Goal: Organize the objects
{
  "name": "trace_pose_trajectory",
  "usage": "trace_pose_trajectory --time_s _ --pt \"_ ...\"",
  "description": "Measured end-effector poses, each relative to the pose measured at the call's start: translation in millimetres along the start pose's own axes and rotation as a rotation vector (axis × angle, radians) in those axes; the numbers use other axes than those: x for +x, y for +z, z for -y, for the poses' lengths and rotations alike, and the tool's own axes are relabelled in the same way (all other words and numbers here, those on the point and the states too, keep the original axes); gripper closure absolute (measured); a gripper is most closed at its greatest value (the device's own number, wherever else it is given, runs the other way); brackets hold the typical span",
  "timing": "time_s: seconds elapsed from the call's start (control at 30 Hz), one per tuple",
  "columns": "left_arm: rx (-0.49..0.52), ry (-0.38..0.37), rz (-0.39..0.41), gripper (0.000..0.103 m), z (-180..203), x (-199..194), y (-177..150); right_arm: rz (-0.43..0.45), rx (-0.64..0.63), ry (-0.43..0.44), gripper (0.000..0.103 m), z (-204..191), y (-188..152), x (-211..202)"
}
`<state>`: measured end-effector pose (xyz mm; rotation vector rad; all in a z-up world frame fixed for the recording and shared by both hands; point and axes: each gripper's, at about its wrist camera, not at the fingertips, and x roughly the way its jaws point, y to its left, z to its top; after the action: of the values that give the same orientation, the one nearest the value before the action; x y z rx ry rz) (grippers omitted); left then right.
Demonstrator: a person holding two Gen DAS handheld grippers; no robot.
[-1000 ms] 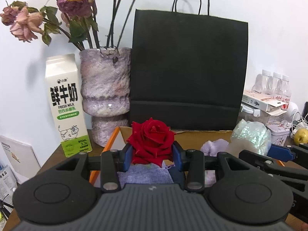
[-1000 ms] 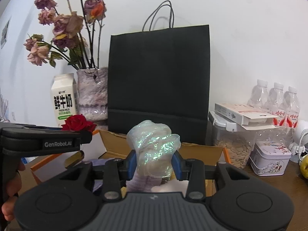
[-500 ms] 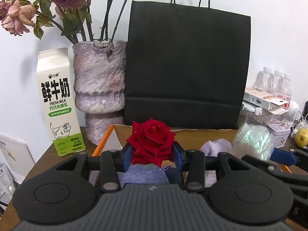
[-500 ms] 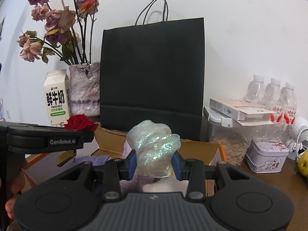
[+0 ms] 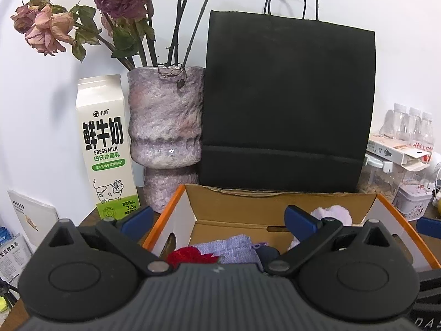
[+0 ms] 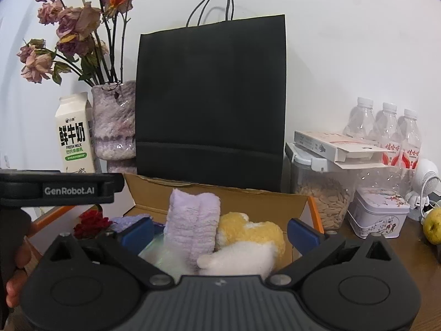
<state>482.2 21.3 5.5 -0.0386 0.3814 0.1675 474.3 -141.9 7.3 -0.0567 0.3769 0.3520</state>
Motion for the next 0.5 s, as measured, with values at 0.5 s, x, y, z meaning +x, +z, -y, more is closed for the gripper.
trace_pose_trajectory --time_s 0.5 --pt "-0.008 0.000 0.020 0.000 -3.0 -15.1 0.0 0.011 0.016 0.003 0.000 1.7 1.8 -7.8"
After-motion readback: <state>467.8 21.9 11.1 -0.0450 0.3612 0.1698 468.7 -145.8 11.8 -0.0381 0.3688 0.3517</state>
